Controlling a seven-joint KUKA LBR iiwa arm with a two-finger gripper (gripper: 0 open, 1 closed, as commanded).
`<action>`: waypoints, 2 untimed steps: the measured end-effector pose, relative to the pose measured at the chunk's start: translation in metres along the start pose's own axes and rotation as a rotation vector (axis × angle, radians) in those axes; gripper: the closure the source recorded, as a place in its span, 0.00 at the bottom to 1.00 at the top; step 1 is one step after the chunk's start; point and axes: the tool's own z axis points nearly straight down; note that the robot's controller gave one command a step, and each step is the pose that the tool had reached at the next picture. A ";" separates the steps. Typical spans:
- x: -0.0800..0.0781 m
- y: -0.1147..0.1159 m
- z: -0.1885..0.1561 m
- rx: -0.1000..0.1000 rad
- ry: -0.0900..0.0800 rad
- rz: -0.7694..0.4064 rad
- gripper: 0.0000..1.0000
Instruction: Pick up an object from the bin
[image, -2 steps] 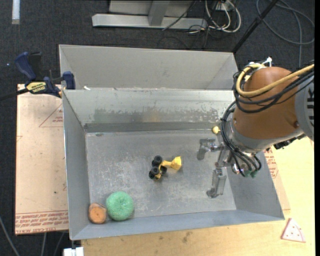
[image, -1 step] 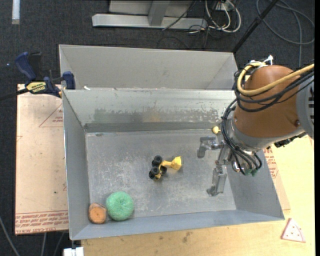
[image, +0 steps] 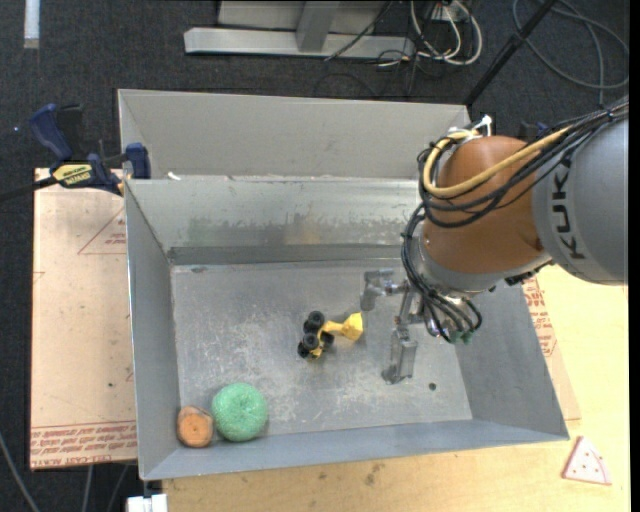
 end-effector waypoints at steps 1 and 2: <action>-0.006 0.026 0.037 -0.002 0.010 -0.155 0.00; -0.036 0.029 0.069 -0.002 0.003 -0.099 0.00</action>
Offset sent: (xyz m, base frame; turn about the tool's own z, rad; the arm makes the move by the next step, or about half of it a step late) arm 0.0498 0.0306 -0.0862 -0.0510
